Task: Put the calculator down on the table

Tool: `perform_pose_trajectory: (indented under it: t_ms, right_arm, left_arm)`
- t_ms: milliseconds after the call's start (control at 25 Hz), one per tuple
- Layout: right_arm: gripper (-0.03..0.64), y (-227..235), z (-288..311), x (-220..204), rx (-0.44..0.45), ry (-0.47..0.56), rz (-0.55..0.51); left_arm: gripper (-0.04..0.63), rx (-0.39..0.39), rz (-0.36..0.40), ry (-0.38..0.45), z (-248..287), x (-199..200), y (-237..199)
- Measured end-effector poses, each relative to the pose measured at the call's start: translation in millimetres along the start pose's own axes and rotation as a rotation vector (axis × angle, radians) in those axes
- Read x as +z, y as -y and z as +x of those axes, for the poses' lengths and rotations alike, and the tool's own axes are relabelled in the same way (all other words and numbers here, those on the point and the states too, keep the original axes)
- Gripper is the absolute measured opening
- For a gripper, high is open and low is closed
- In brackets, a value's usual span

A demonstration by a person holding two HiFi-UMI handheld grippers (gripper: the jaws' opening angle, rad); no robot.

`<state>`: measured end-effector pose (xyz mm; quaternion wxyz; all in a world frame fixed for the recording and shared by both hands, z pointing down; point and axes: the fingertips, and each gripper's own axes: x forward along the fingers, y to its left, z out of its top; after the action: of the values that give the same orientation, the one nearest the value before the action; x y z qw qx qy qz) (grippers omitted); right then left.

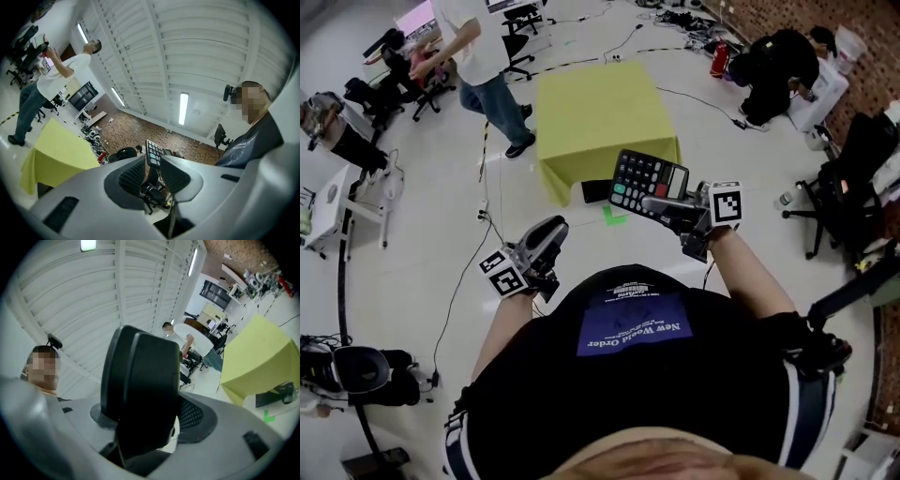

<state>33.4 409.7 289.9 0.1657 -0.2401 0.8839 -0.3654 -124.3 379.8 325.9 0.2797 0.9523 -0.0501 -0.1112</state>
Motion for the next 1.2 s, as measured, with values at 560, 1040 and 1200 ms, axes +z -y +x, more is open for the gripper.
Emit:
perform_pose_trajectory:
  t_ms: [560,1040,1200]
  right_arm:
    - [0.298,98.9,66.6,86.8,-0.033,0.035,0.059]
    - [0.298,205.8,37.1,209.1,0.126,-0.122,0.046]
    - [0.298,236.4,31.4,242.2,0.166,-0.159,0.054]
  left_arm:
    - [0.106,-0.006,-0.066,-0.011,33.9,69.0,-136.2]
    - [0.107,0.137,0.011,0.094,162.8,104.2,-195.9]
    - [0.107,0.183,0.021,0.113,198.3,111.6,-211.5]
